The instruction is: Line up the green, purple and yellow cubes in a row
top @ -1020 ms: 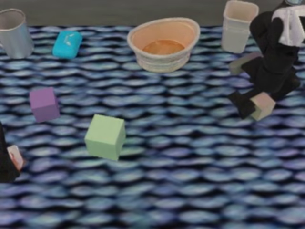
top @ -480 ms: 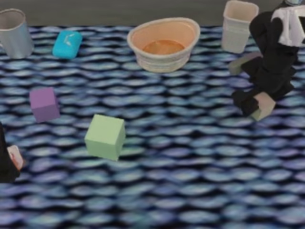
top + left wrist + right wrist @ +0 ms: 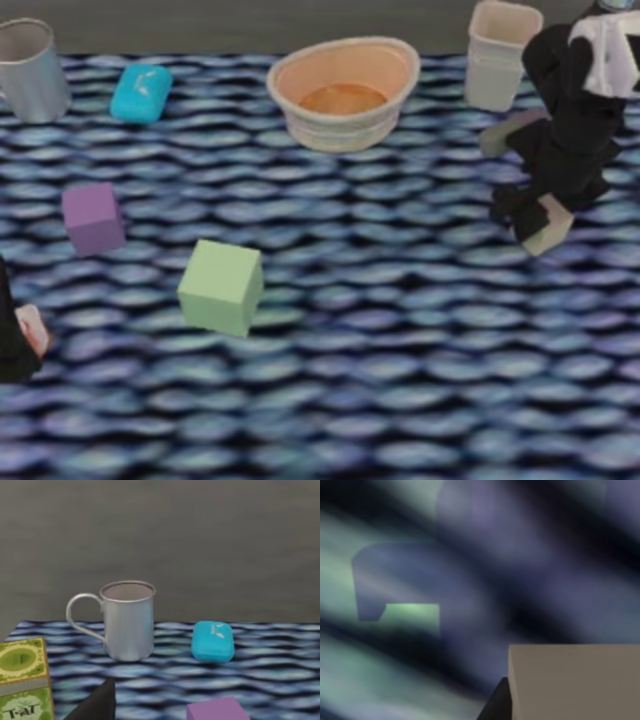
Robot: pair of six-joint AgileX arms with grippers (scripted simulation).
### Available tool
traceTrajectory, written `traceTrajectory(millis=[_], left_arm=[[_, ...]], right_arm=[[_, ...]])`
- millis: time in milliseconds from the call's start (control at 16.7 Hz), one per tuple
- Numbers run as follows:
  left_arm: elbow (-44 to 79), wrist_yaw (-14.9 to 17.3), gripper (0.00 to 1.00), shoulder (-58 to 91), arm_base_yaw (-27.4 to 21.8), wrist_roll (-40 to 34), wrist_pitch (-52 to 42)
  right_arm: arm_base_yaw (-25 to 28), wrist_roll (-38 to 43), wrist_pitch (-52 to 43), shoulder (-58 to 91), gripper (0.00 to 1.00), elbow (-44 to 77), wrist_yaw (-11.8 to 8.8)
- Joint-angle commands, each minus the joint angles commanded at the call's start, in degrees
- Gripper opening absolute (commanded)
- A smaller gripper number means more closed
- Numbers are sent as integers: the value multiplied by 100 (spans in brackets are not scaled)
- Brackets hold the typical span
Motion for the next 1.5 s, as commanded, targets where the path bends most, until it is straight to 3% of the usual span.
traceTrajectory(millis=[360,780,1140,1320,1500], left_arm=[[0,0,100,0,0,0,0],[0,0,100,0,0,0,0],[0,0,100,0,0,0,0],[0,0,100,0,0,0,0],[0,0,100,0,0,0,0]], right_arm=[[-7,37,-86,-183,0,46,-52],[35,31,-1234,-539,0,802,-59],[17,51,-1350,-588,0,881,-59],[237,429,-1288,-758,0,658,-51],[678,1309,-1153,-1142,0,122,-29]])
